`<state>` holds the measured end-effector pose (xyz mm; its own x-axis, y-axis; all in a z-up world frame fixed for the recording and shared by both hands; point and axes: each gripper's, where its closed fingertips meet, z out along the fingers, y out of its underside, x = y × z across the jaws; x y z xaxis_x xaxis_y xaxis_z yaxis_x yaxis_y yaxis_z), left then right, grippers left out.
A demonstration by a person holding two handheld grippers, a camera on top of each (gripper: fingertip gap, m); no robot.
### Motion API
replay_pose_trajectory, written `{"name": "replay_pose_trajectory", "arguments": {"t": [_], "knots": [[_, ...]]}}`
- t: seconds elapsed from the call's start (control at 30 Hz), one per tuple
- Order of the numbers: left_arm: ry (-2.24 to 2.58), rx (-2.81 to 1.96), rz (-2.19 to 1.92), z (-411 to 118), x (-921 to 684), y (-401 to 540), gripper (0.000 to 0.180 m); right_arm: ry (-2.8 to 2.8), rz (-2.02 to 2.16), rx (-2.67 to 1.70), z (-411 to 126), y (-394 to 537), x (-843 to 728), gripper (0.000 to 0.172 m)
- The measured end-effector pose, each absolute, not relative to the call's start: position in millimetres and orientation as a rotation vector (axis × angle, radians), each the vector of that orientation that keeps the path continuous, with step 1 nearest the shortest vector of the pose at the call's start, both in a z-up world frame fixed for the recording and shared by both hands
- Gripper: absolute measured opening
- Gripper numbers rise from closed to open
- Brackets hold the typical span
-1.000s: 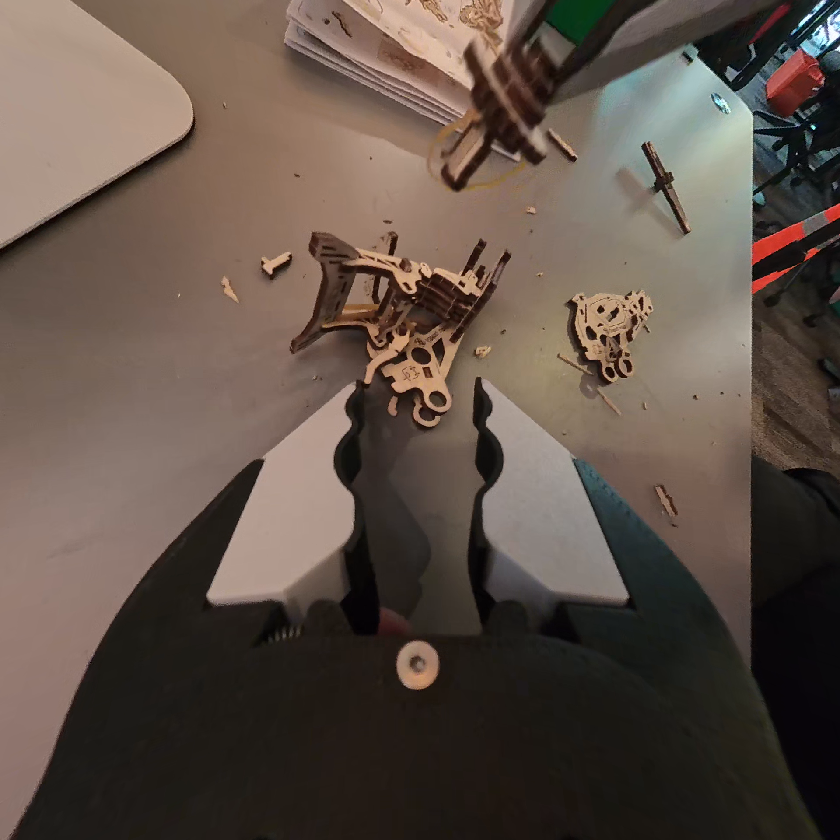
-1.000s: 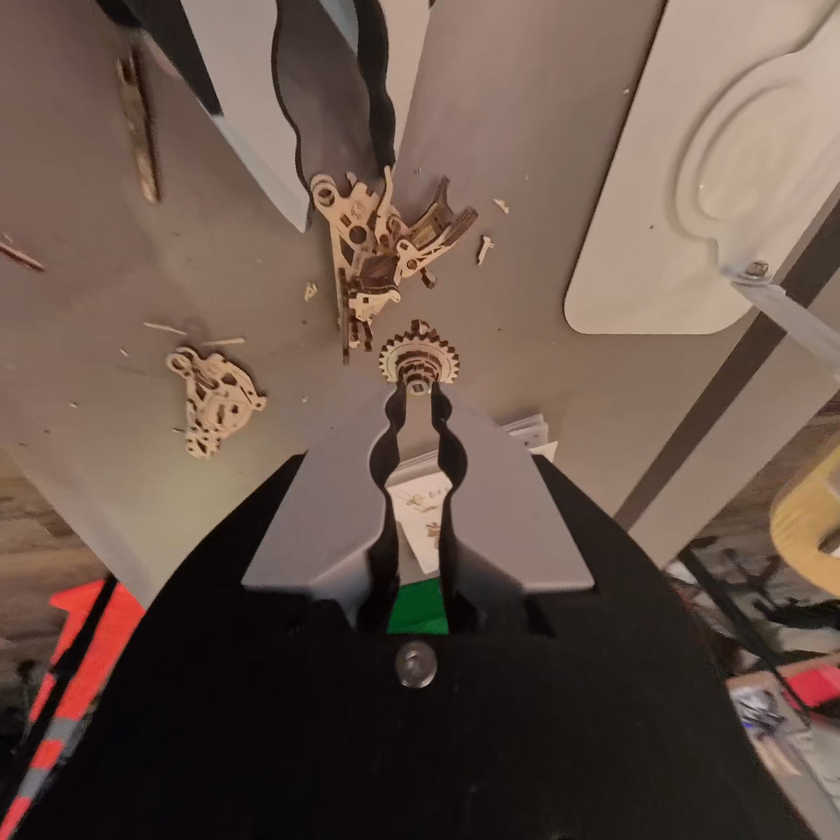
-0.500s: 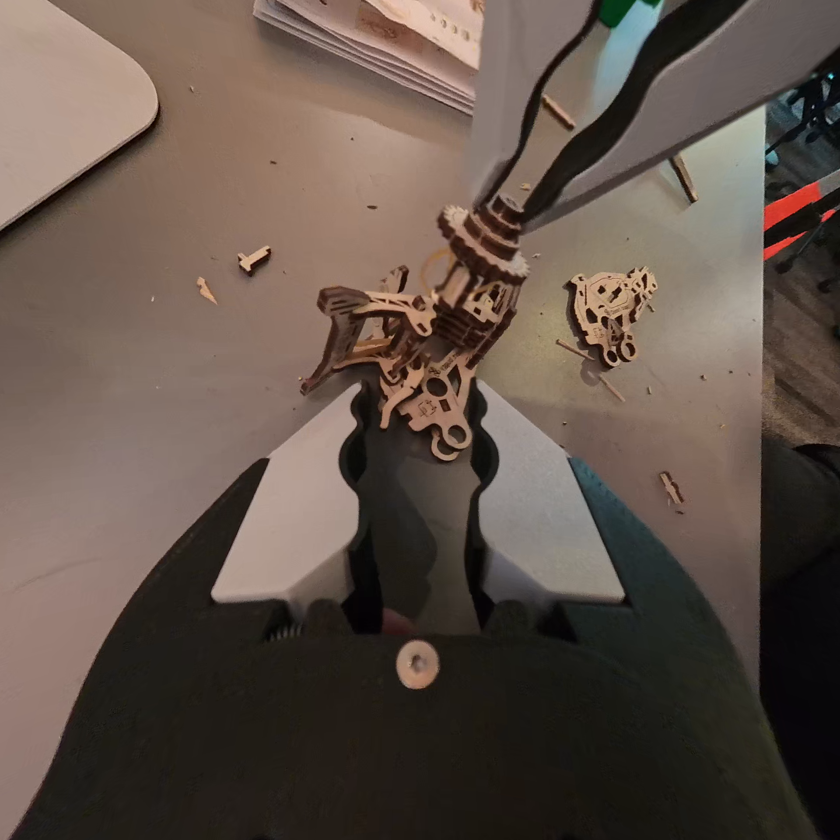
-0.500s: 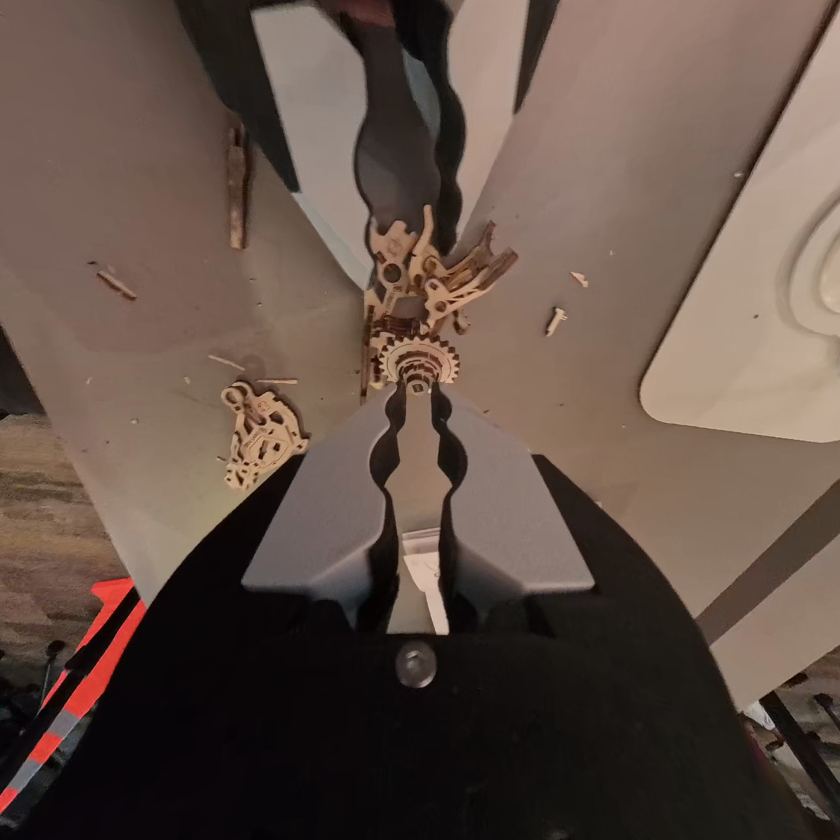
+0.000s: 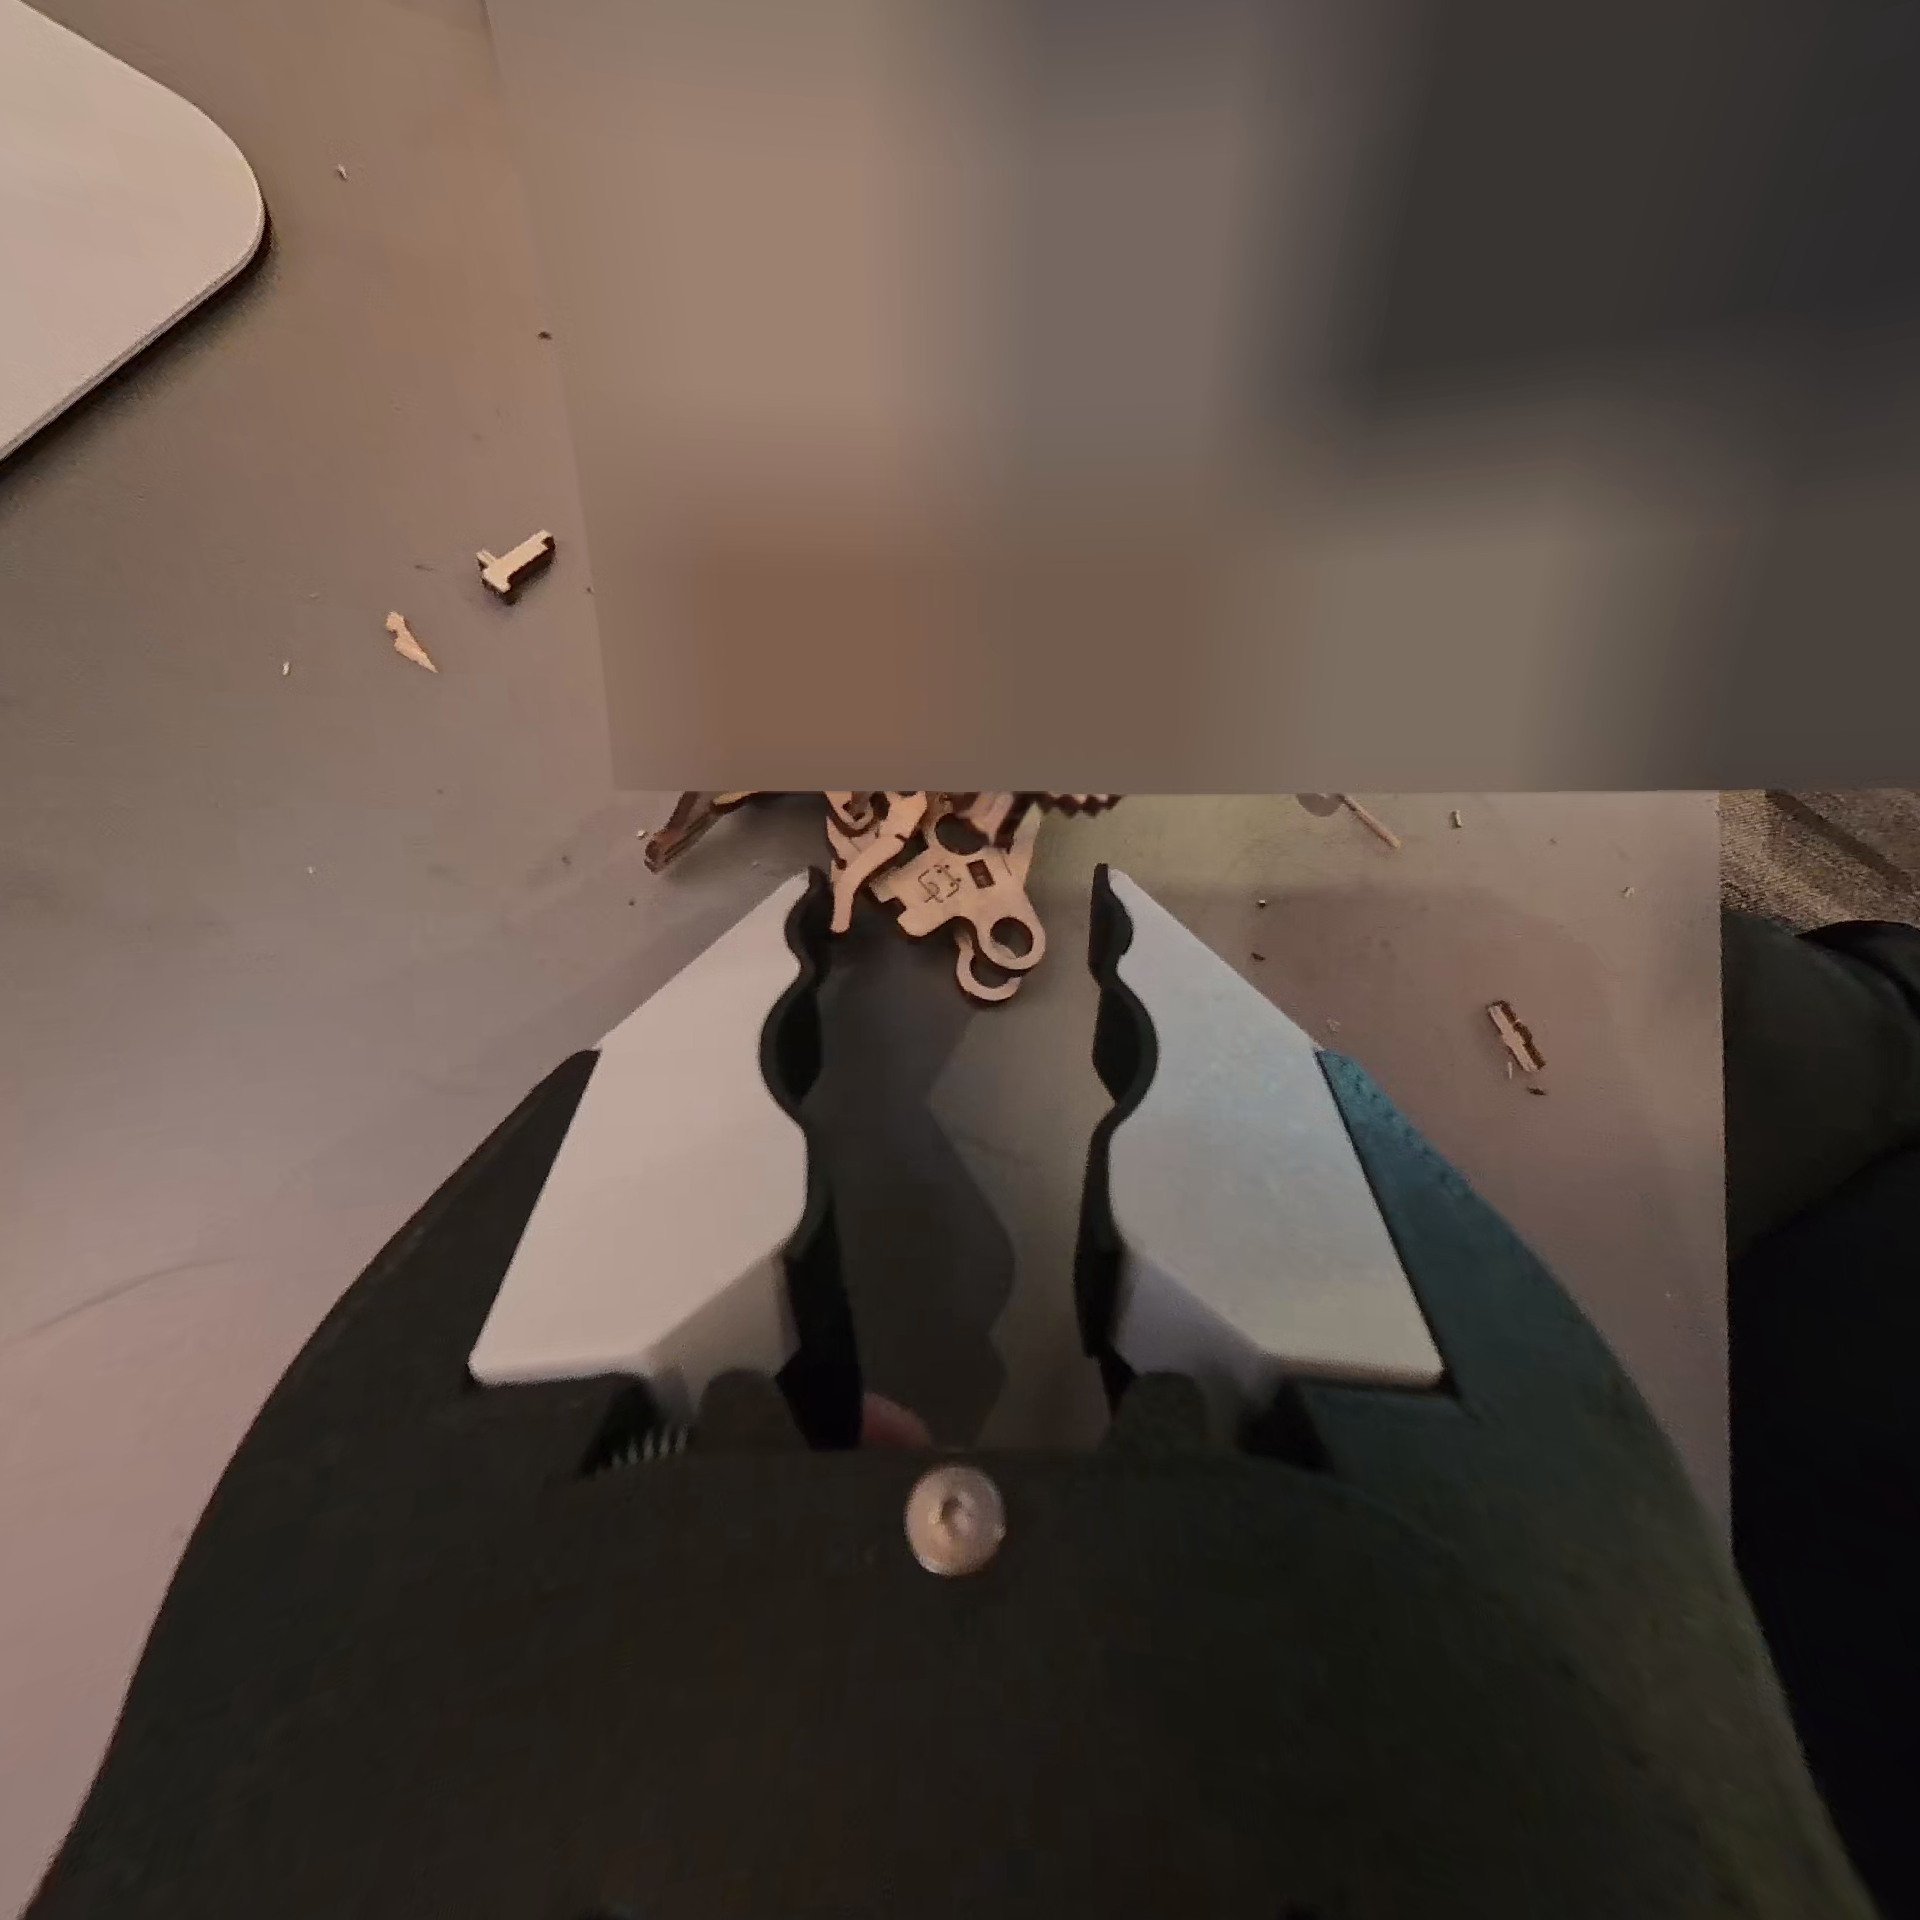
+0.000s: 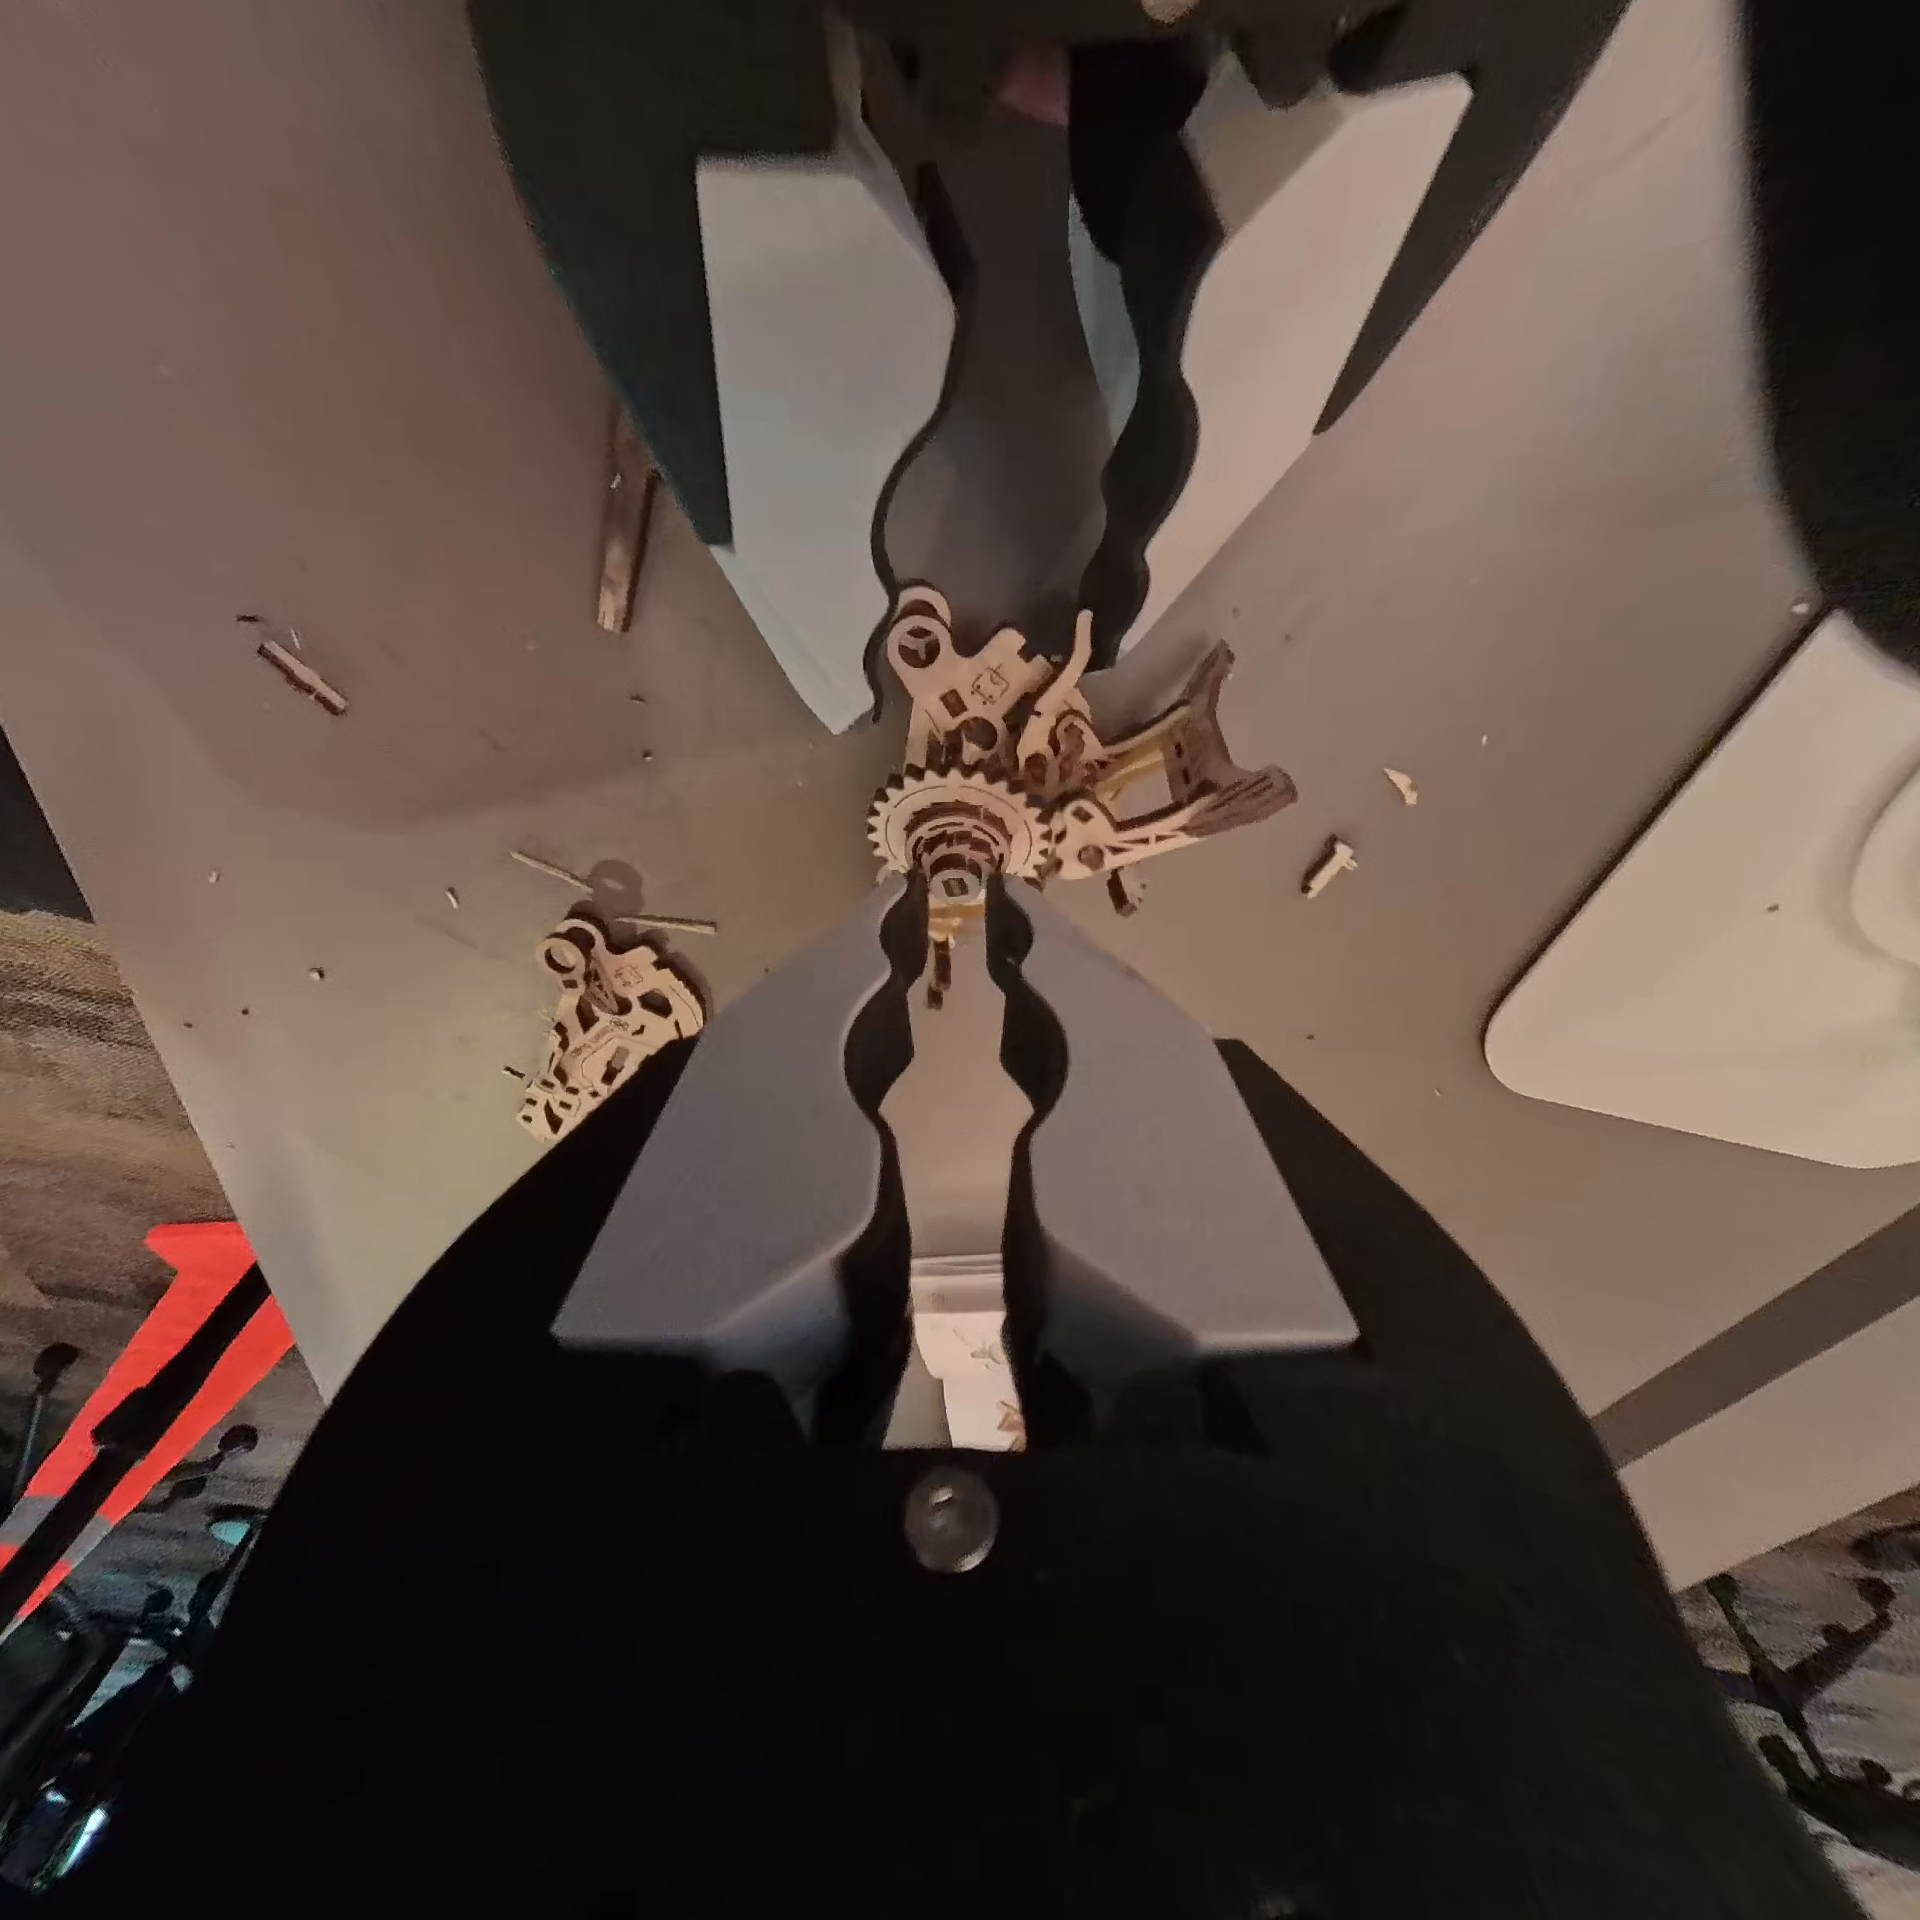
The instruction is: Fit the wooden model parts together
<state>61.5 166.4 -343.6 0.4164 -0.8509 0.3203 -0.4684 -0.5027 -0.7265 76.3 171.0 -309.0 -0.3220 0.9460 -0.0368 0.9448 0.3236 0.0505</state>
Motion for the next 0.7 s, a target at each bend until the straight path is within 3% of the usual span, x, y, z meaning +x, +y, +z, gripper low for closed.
{"name": "replay_pose_trajectory", "arguments": {"t": [0.7], "knots": [[1.132,-2.138,-0.911,-345.4,62.1,165.6,0.043,2.521,0.091,1.819,-312.3,177.0,76.1,0.007]]}}
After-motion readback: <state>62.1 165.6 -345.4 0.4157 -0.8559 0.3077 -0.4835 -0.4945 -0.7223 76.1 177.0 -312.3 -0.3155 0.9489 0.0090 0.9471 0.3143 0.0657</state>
